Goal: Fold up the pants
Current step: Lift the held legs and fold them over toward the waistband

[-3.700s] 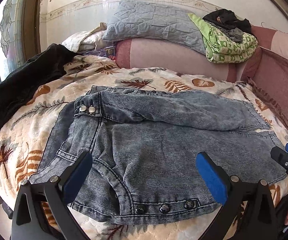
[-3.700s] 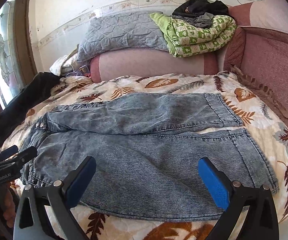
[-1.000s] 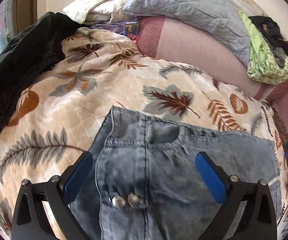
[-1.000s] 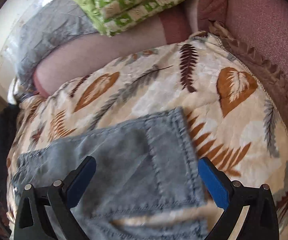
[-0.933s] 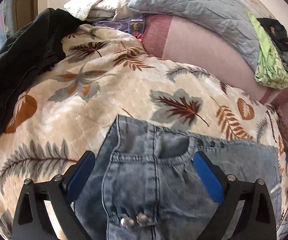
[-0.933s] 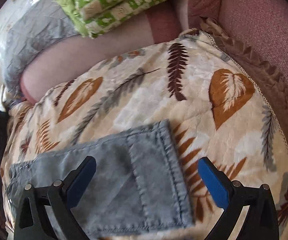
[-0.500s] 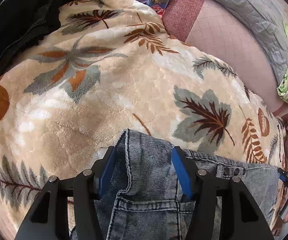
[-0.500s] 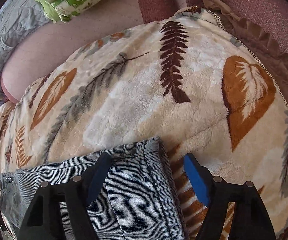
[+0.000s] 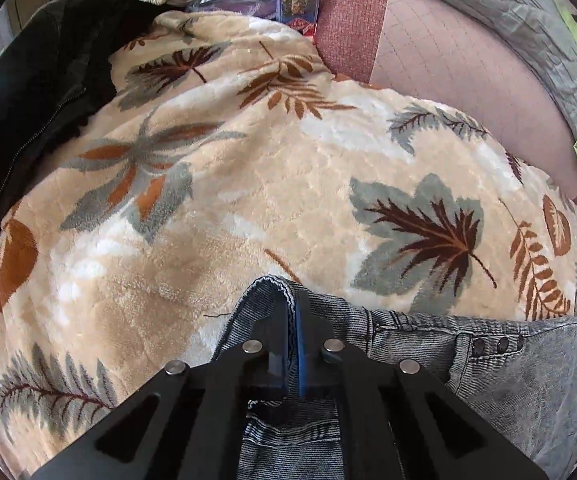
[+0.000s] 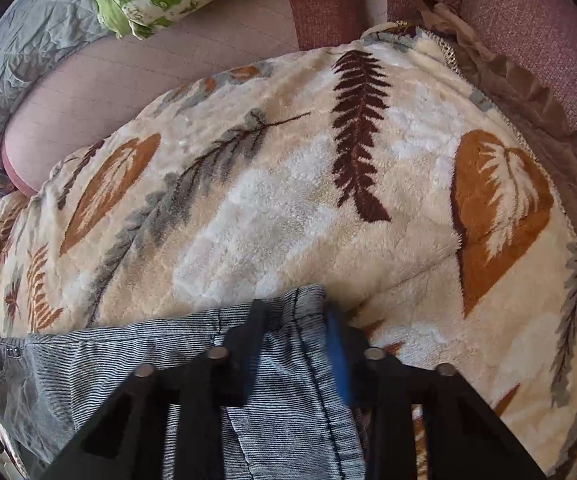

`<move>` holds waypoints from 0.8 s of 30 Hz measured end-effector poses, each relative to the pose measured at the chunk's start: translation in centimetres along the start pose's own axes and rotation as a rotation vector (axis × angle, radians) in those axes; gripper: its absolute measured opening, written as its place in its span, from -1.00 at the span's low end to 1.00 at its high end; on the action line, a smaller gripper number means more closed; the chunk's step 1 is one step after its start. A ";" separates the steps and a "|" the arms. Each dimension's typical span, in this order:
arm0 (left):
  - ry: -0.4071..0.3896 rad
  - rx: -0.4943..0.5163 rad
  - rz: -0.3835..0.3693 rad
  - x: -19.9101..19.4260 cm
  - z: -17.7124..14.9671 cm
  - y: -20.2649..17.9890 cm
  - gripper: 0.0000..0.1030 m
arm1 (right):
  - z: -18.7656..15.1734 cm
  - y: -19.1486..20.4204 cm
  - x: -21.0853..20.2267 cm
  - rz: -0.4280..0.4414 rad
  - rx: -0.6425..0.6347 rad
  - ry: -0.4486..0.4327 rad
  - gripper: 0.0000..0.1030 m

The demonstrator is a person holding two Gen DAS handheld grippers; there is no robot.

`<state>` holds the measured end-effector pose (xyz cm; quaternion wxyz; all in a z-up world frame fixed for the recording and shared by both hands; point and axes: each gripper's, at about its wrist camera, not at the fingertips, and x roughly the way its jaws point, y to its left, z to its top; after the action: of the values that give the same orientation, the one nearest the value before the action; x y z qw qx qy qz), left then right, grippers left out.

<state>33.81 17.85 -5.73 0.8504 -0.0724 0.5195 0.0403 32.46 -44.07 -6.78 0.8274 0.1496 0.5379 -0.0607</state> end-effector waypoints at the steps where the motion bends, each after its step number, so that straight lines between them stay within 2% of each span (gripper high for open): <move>1: -0.020 0.003 -0.001 -0.7 0.1 -0.1 -0.95 | -0.1 0.0 -0.5 0.009 -0.003 -0.008 -0.71; 5: -0.085 0.014 -0.023 -4.0 0.0 -0.3 -0.95 | -0.5 -0.2 -3.8 0.033 0.002 -0.075 -0.72; 9: -0.179 0.035 -0.052 -9.0 -1.0 -0.5 -0.95 | -1.6 0.0 -8.7 0.080 0.007 -0.160 -0.72; 14: -0.311 0.037 -0.133 -17.1 -4.6 1.1 -0.95 | -5.1 -0.6 -15.4 0.163 0.003 -0.261 -0.72; 16: -0.352 0.035 -0.174 -19.9 -7.5 2.4 -0.95 | -7.8 -1.5 -17.6 0.207 0.005 -0.292 -0.72; 18: -0.361 0.039 -0.207 -21.7 -11.0 3.9 -0.95 | -11.3 -2.6 -19.2 0.242 0.009 -0.304 -0.72; 21: -0.320 0.061 -0.233 -22.3 -16.3 6.0 -0.94 | -17.7 -4.3 -20.1 0.280 0.014 -0.283 -0.72; 24: -0.242 0.065 -0.218 -21.1 -20.6 8.4 -0.88 | -24.3 -6.2 -18.9 0.290 0.032 -0.202 -0.72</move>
<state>4.84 22.84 3.08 0.9081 -0.0952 0.4033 -0.0605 1.79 -43.51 0.06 0.8749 0.2319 0.4236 0.0358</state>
